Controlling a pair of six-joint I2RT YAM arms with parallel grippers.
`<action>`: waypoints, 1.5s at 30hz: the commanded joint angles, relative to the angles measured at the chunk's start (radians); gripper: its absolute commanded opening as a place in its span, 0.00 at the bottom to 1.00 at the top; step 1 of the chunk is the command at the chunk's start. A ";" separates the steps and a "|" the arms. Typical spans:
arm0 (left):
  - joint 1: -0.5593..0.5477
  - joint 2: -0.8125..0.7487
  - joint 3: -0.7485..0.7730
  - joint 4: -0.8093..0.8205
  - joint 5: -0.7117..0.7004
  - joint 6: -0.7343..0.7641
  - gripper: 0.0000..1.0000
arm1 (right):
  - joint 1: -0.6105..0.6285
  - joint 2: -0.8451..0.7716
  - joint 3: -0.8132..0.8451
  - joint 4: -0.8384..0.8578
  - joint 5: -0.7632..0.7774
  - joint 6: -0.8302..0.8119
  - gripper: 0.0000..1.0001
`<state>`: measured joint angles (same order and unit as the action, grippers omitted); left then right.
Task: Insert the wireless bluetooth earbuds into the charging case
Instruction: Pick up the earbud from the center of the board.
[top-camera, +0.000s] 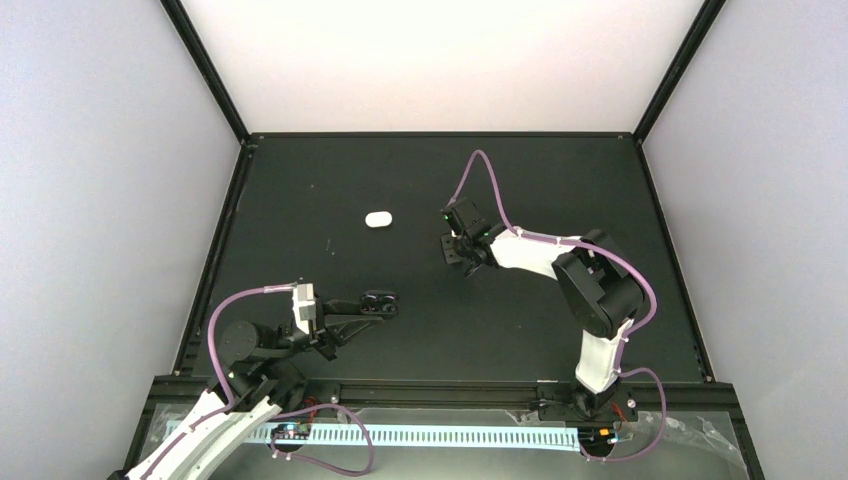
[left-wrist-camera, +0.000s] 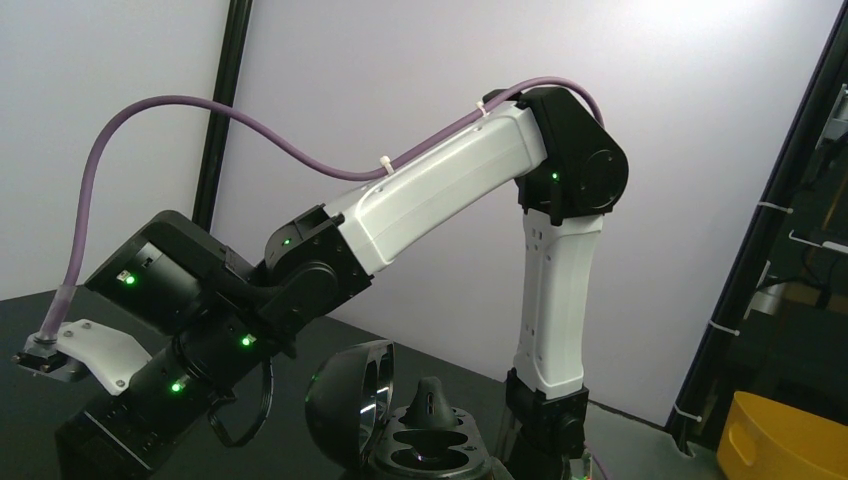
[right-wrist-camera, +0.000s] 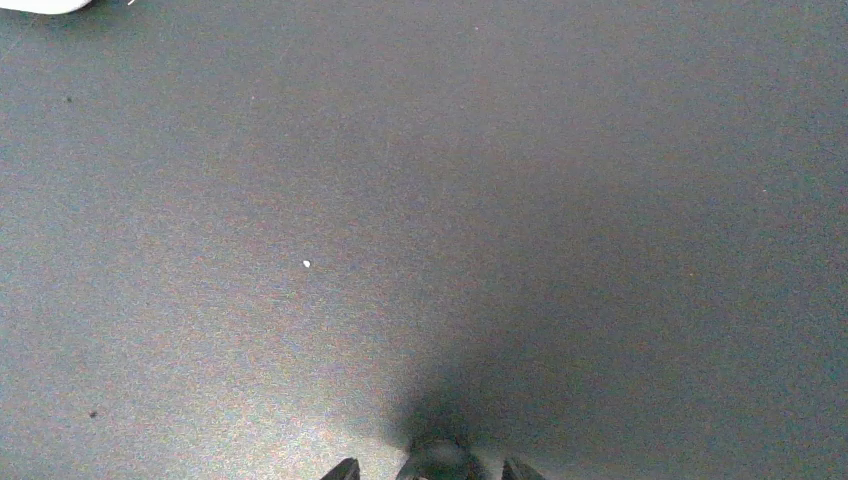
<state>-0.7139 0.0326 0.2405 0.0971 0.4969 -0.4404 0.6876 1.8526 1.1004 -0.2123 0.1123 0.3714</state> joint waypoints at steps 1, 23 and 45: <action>-0.003 -0.008 0.020 -0.002 -0.005 0.004 0.02 | -0.005 -0.010 -0.024 0.019 0.031 -0.010 0.37; -0.003 0.010 0.020 0.017 0.000 0.000 0.01 | 0.010 -0.046 -0.045 0.072 -0.066 -0.048 0.47; -0.003 0.018 0.022 0.024 0.005 -0.003 0.01 | 0.021 -0.048 -0.041 0.082 -0.097 -0.056 0.43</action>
<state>-0.7139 0.0425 0.2405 0.0990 0.4973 -0.4408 0.7013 1.7794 1.0336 -0.1314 0.0399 0.3267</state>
